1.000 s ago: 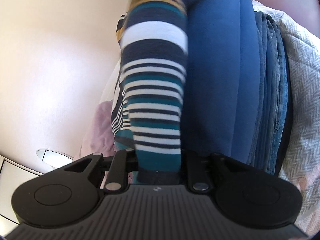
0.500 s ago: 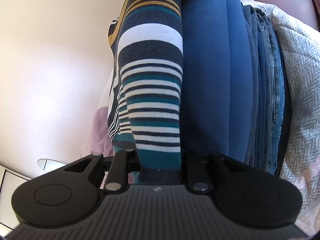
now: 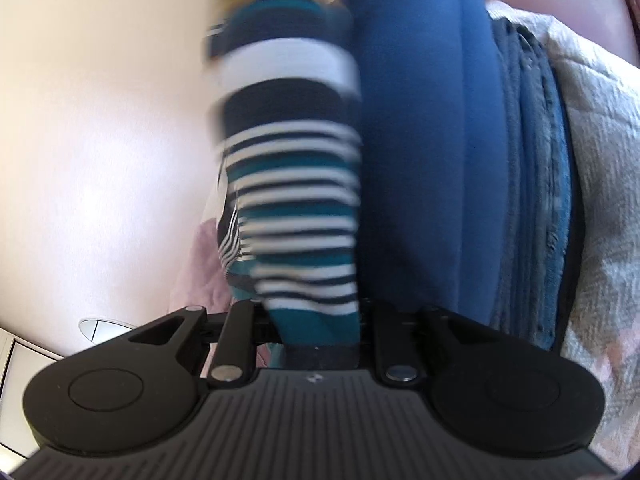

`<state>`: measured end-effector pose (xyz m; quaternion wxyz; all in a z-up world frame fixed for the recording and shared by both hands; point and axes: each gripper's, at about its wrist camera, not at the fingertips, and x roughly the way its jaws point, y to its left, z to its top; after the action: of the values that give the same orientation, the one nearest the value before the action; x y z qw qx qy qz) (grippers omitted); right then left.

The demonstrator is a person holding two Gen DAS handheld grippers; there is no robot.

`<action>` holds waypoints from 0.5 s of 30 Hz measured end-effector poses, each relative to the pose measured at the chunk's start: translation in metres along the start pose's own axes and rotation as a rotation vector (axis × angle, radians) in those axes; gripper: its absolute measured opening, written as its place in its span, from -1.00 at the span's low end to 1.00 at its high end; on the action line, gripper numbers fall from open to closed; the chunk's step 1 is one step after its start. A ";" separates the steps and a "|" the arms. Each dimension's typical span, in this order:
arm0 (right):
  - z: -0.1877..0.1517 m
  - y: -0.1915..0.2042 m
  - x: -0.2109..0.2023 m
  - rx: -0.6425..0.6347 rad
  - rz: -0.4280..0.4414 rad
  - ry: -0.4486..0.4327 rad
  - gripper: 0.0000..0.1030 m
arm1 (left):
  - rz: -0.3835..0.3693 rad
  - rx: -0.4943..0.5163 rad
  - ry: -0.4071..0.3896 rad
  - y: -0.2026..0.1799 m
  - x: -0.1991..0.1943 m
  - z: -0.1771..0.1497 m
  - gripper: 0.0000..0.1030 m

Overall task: Fold clothes
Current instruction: 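Lower the folded sweater onto the blue clothes stack with both tools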

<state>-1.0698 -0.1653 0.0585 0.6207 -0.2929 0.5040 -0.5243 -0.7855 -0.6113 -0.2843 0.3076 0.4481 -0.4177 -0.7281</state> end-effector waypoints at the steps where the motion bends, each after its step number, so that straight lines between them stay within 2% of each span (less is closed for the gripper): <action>1: -0.009 0.010 -0.001 0.000 0.038 0.037 -0.11 | -0.004 0.006 0.002 -0.001 0.000 0.001 -0.69; 3: -0.025 0.025 -0.005 -0.024 0.070 0.083 -0.11 | 0.001 0.008 0.012 0.003 -0.001 0.006 -0.69; 5: -0.032 0.022 -0.011 -0.007 0.046 0.079 -0.10 | 0.033 -0.008 0.028 0.013 -0.005 0.015 -0.70; 8: -0.043 0.011 -0.011 0.019 0.044 0.087 -0.09 | 0.033 -0.057 0.054 0.015 -0.003 0.019 -0.70; 11: -0.069 0.016 -0.013 -0.008 0.035 0.080 -0.06 | 0.006 0.016 0.072 -0.012 0.004 0.021 -0.71; 15: -0.077 0.011 -0.027 -0.017 0.037 0.069 -0.05 | 0.008 -0.014 0.065 -0.016 0.002 0.022 -0.70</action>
<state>-1.1366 -0.1244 0.0328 0.6101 -0.2708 0.5348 -0.5180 -0.8074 -0.5986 -0.2937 0.3271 0.4674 -0.4041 -0.7150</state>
